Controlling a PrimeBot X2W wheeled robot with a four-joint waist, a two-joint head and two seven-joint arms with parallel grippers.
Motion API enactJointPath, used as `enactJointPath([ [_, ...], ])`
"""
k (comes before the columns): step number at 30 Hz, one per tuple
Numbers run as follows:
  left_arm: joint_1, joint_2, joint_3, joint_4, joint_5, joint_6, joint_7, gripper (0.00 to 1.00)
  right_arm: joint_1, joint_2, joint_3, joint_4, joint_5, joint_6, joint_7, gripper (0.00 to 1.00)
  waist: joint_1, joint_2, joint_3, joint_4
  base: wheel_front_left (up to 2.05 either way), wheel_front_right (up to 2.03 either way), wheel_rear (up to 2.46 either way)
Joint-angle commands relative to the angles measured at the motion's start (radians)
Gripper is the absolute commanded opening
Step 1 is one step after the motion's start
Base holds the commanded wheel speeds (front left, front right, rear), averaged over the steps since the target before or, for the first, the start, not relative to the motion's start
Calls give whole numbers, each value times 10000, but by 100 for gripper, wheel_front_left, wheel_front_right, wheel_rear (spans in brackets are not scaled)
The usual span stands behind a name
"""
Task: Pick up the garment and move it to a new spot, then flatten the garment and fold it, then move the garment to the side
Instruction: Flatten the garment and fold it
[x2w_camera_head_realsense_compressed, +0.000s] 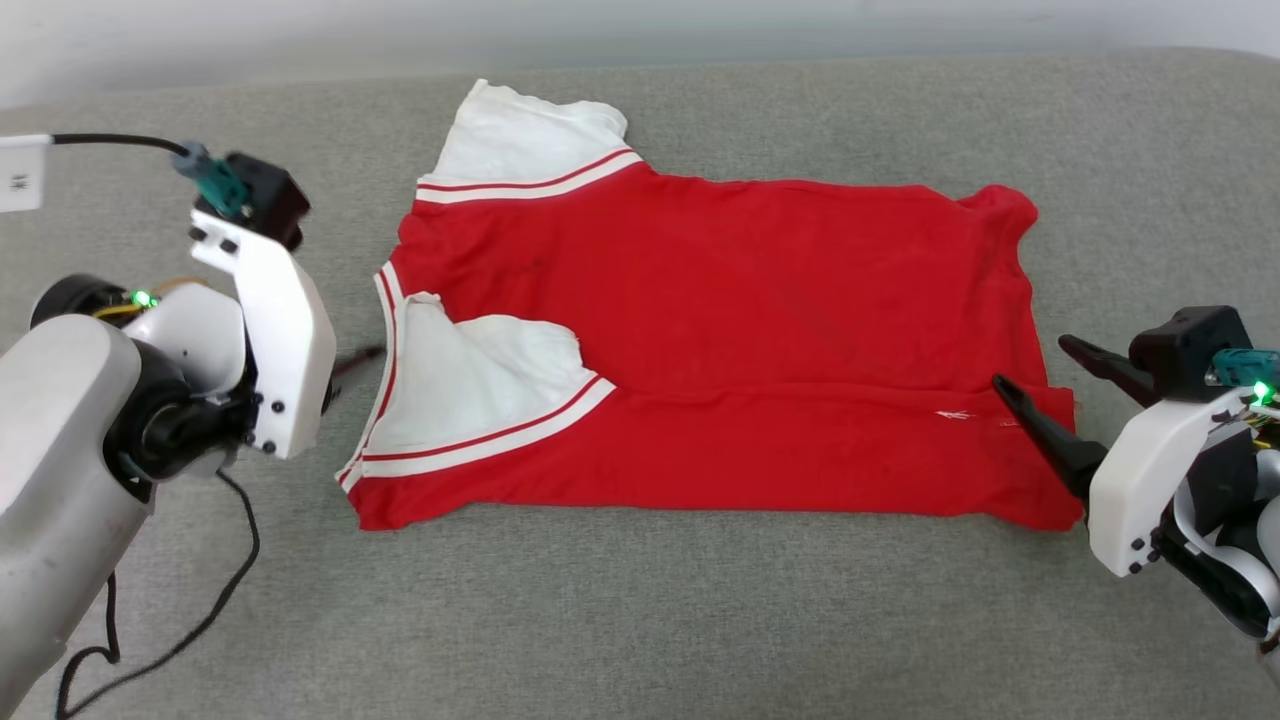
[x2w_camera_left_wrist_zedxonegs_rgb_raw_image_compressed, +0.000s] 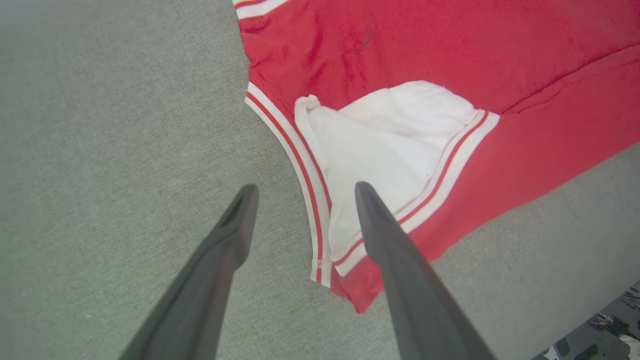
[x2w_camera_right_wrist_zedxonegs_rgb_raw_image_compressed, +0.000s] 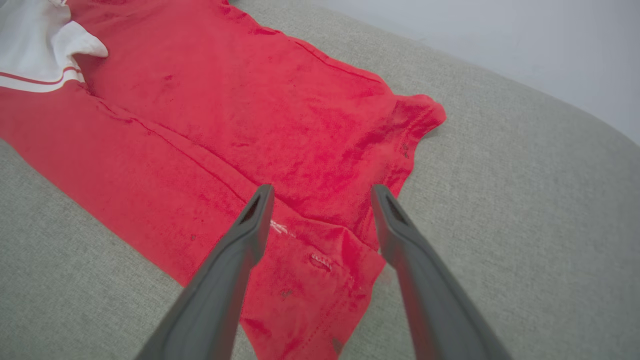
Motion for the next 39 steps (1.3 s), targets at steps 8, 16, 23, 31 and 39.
enactJointPath([
  [8,285,340,-776,79,-489,-72,2086,100,-162,192,192,8,95,-11,180,100,0,0,304,-404,0,0,0],
  [16,970,103,-1396,900,-407,-91,2351,100,-444,383,466,245,176,-11,85,100,0,0,563,-674,0,0,0],
  [23,1106,-94,-1594,1184,-425,-330,2066,0,-776,245,648,295,142,-11,90,100,0,0,451,-703,0,0,0],
  [31,752,306,-1400,641,-560,-506,1641,0,-1710,-807,967,-216,188,-13,847,100,0,0,18,-531,0,0,0],
  [39,577,735,-1375,-491,-665,-562,1512,0,-2602,-2023,1911,-689,1542,-11,4188,100,0,0,-86,-379,0,0,0],
])
